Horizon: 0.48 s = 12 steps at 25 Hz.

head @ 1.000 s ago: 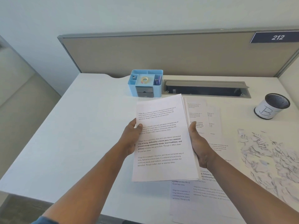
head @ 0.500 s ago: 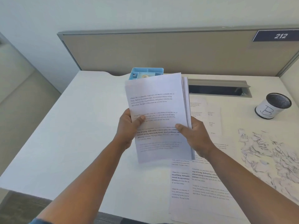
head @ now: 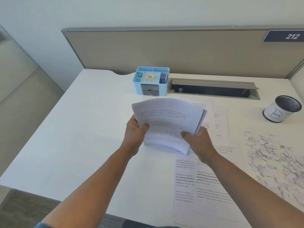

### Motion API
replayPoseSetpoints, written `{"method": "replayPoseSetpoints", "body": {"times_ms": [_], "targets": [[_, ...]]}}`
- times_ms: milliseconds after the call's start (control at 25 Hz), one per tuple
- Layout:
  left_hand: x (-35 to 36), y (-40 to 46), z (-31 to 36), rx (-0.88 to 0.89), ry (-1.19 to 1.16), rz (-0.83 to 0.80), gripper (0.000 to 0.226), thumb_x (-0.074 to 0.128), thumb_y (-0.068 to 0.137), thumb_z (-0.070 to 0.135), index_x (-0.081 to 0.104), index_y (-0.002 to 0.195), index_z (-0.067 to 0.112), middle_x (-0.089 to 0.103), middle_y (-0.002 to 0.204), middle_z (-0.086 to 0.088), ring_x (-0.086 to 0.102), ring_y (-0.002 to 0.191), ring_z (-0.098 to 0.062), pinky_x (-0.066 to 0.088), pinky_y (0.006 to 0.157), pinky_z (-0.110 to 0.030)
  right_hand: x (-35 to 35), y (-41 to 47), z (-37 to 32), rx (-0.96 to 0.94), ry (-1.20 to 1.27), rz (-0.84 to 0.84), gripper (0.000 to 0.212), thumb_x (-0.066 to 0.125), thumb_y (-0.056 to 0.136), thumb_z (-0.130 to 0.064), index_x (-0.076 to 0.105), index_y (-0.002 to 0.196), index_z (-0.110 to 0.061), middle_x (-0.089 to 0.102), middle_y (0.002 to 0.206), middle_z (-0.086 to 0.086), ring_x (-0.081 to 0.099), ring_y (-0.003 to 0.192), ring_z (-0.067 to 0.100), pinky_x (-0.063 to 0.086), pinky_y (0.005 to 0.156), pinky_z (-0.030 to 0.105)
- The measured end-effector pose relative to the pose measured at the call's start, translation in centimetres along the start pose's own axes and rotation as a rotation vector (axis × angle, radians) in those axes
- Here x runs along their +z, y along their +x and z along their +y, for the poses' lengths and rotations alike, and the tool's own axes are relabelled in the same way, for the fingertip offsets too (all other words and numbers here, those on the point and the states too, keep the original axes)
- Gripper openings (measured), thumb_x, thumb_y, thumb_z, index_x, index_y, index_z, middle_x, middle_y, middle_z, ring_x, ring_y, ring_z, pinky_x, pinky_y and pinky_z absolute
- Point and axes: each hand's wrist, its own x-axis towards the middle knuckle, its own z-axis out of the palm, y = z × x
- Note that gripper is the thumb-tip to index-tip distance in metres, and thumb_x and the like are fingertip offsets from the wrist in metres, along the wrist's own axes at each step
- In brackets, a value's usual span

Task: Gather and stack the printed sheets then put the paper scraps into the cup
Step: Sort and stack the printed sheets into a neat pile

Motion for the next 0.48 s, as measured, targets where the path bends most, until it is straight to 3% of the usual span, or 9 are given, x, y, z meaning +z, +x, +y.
{"method": "replayPoseSetpoints", "body": {"times_ms": [160,360,480], "targets": [[0.3,0.0,0.6,0.029,-0.057,-0.027,0.033,0.05,0.082,0.0,0.07,0.107,0.009,0.077,0.099,-0.003,0.073,0.092,-0.017,0.057,0.075,-0.025,0.1,-0.1,-0.5,-0.013,0.009,0.002,0.028,0.065,0.094,-0.001,0.075,0.091,-0.026,0.08,0.094,-0.003,0.073,0.092,0.027,0.059,0.083,0.041],[0.4,-0.3,-0.7,-0.026,-0.067,-0.048,0.045,0.041,0.089,-0.017,0.074,0.099,0.012,0.077,0.099,-0.004,0.071,0.095,-0.023,0.057,0.076,-0.027,0.1,-0.2,0.4,0.037,-0.029,-0.039,0.026,0.064,0.094,-0.003,0.074,0.094,-0.027,0.079,0.097,-0.001,0.072,0.101,0.032,0.058,0.092,0.052],[0.4,-0.3,-1.0,-0.038,-0.081,-0.029,0.041,0.046,0.077,-0.008,0.076,0.094,0.015,0.077,0.097,-0.005,0.072,0.093,-0.022,0.057,0.075,-0.027,0.2,-0.3,0.6,0.041,-0.039,-0.038,0.026,0.065,0.093,-0.004,0.074,0.094,-0.029,0.079,0.098,-0.001,0.072,0.103,0.033,0.058,0.093,0.053]]}}
